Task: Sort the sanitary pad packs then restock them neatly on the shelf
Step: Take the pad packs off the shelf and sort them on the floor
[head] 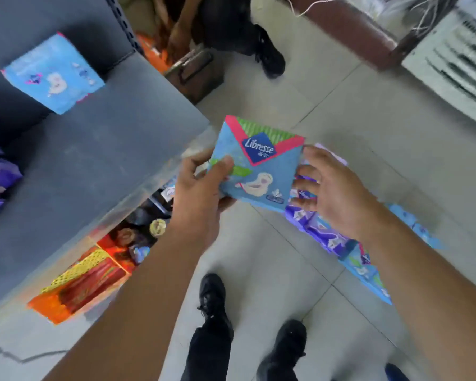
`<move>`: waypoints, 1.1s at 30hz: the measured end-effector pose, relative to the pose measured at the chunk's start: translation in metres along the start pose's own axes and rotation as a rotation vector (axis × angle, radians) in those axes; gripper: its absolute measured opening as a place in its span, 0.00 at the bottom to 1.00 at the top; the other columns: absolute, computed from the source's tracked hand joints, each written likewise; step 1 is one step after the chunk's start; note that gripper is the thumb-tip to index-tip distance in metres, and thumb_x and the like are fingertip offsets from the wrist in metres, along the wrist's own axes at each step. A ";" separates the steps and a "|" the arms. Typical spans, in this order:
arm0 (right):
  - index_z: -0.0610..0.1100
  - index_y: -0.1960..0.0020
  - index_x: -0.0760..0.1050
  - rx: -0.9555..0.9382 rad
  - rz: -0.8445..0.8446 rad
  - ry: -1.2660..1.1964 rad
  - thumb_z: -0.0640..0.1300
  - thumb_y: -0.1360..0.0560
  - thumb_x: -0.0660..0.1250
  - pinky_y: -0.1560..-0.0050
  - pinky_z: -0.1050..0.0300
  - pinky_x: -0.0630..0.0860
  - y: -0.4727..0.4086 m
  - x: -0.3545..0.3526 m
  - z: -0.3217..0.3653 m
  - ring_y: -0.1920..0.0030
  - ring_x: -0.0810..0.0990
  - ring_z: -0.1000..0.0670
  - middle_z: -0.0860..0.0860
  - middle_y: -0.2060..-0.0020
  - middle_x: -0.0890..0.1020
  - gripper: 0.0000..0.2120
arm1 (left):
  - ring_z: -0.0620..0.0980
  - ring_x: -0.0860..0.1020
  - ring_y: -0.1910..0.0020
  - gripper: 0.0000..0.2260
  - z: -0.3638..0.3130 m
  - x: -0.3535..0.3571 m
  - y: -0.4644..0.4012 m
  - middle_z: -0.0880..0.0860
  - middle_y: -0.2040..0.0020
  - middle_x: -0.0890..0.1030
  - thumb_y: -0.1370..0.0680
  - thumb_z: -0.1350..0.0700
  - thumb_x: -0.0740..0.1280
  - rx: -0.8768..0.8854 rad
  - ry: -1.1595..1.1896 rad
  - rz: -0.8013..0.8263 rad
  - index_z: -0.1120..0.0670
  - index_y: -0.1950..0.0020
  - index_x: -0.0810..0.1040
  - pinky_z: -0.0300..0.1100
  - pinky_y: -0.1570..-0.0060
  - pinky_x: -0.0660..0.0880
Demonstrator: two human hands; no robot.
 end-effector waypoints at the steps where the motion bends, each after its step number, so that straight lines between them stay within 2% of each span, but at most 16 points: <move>1: 0.59 0.51 0.78 -0.023 -0.035 -0.043 0.49 0.22 0.65 0.54 0.50 0.77 0.017 -0.020 -0.010 0.59 0.81 0.50 0.53 0.57 0.83 0.05 | 0.45 0.81 0.66 0.11 0.020 0.020 0.011 0.51 0.57 0.82 0.23 0.61 0.68 -0.018 -0.024 0.033 0.51 0.43 0.73 0.40 0.65 0.78; 3: 0.54 0.43 0.76 -0.058 -0.180 -0.111 0.41 0.21 0.64 0.54 0.51 0.80 0.048 -0.063 -0.034 0.54 0.84 0.47 0.50 0.49 0.84 0.11 | 0.44 0.81 0.64 0.14 0.061 0.057 0.037 0.48 0.59 0.84 0.23 0.61 0.68 -0.049 -0.114 0.136 0.48 0.41 0.73 0.39 0.64 0.77; 4: 0.50 0.39 0.75 -0.068 -0.269 -0.130 0.40 0.22 0.66 0.53 0.51 0.80 0.064 -0.085 -0.048 0.52 0.84 0.46 0.48 0.47 0.84 0.13 | 0.45 0.82 0.63 0.15 0.081 0.073 0.050 0.48 0.58 0.84 0.23 0.61 0.69 -0.070 -0.170 0.191 0.46 0.40 0.73 0.39 0.63 0.77; 7: 0.49 0.37 0.73 -0.016 -0.483 -0.196 0.47 0.30 0.72 0.47 0.45 0.79 0.111 -0.147 -0.091 0.49 0.84 0.44 0.45 0.47 0.84 0.22 | 0.52 0.84 0.55 0.18 0.135 0.111 0.085 0.54 0.53 0.85 0.24 0.59 0.71 -0.131 -0.356 0.314 0.47 0.37 0.73 0.40 0.59 0.78; 9: 0.49 0.37 0.73 0.032 -0.536 -0.232 0.44 0.29 0.72 0.51 0.47 0.81 0.136 -0.183 -0.125 0.51 0.84 0.44 0.44 0.47 0.83 0.21 | 0.54 0.84 0.53 0.19 0.166 0.134 0.100 0.56 0.51 0.85 0.24 0.59 0.72 -0.161 -0.457 0.388 0.47 0.35 0.73 0.42 0.57 0.79; 12: 0.51 0.35 0.72 0.122 -0.556 -0.254 0.40 0.24 0.70 0.61 0.57 0.78 0.162 -0.222 -0.169 0.55 0.85 0.49 0.46 0.49 0.83 0.20 | 0.50 0.84 0.53 0.19 0.215 0.160 0.107 0.54 0.49 0.84 0.24 0.57 0.72 -0.192 -0.637 0.470 0.46 0.35 0.73 0.37 0.60 0.79; 16: 0.51 0.39 0.72 0.224 -0.690 -0.306 0.42 0.25 0.72 0.63 0.60 0.78 0.178 -0.253 -0.225 0.55 0.86 0.50 0.48 0.49 0.84 0.16 | 0.47 0.83 0.51 0.21 0.280 0.175 0.100 0.50 0.46 0.83 0.23 0.53 0.71 -0.231 -0.884 0.582 0.45 0.32 0.70 0.34 0.60 0.78; 19: 0.50 0.45 0.72 0.303 -0.789 -0.290 0.43 0.26 0.72 0.63 0.62 0.77 0.167 -0.270 -0.277 0.54 0.85 0.50 0.48 0.49 0.83 0.12 | 0.43 0.82 0.52 0.20 0.331 0.182 0.078 0.48 0.46 0.81 0.23 0.52 0.69 -0.209 -1.049 0.643 0.46 0.32 0.70 0.27 0.64 0.74; 21: 0.48 0.46 0.72 0.343 -0.819 -0.280 0.44 0.25 0.72 0.62 0.60 0.76 0.149 -0.281 -0.320 0.54 0.84 0.50 0.47 0.50 0.83 0.12 | 0.41 0.80 0.54 0.18 0.371 0.181 0.059 0.47 0.48 0.80 0.22 0.52 0.69 -0.168 -1.138 0.664 0.47 0.34 0.71 0.26 0.64 0.73; 24: 0.46 0.48 0.74 0.385 -0.832 -0.307 0.43 0.25 0.72 0.59 0.58 0.78 0.117 -0.298 -0.394 0.55 0.85 0.51 0.47 0.51 0.84 0.09 | 0.46 0.82 0.53 0.16 0.440 0.174 0.032 0.49 0.49 0.81 0.23 0.52 0.69 -0.142 -1.221 0.659 0.51 0.37 0.74 0.33 0.58 0.76; 27: 0.46 0.44 0.74 0.423 -0.810 -0.281 0.46 0.24 0.71 0.57 0.57 0.79 0.081 -0.316 -0.468 0.52 0.85 0.51 0.49 0.49 0.84 0.11 | 0.49 0.83 0.57 0.14 0.516 0.165 0.003 0.52 0.54 0.84 0.29 0.52 0.65 -0.138 -1.246 0.654 0.57 0.46 0.78 0.36 0.63 0.76; 29: 0.47 0.41 0.73 0.452 -0.787 -0.223 0.46 0.23 0.68 0.57 0.59 0.77 0.058 -0.332 -0.512 0.50 0.83 0.50 0.50 0.48 0.82 0.12 | 0.49 0.82 0.55 0.12 0.565 0.159 -0.018 0.52 0.51 0.83 0.26 0.56 0.65 -0.179 -1.291 0.643 0.56 0.44 0.77 0.34 0.63 0.73; 31: 0.46 0.39 0.73 0.466 -0.768 -0.168 0.43 0.23 0.66 0.56 0.59 0.75 0.034 -0.350 -0.553 0.49 0.82 0.49 0.50 0.47 0.81 0.12 | 0.48 0.80 0.51 0.14 0.610 0.154 -0.040 0.50 0.47 0.81 0.24 0.59 0.64 -0.238 -1.331 0.633 0.53 0.38 0.74 0.32 0.61 0.72; 33: 0.45 0.38 0.74 0.475 -0.752 -0.126 0.40 0.25 0.65 0.53 0.58 0.75 0.012 -0.364 -0.586 0.47 0.81 0.49 0.50 0.45 0.82 0.16 | 0.48 0.79 0.46 0.20 0.647 0.151 -0.060 0.49 0.43 0.80 0.27 0.55 0.64 -0.301 -1.326 0.628 0.52 0.34 0.71 0.38 0.50 0.76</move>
Point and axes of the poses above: each hand's wrist, its own y-axis away from the middle knuckle, its own x-axis out of the palm, z = x × y, the point moved 3 cm from there along -y, towards the middle knuckle
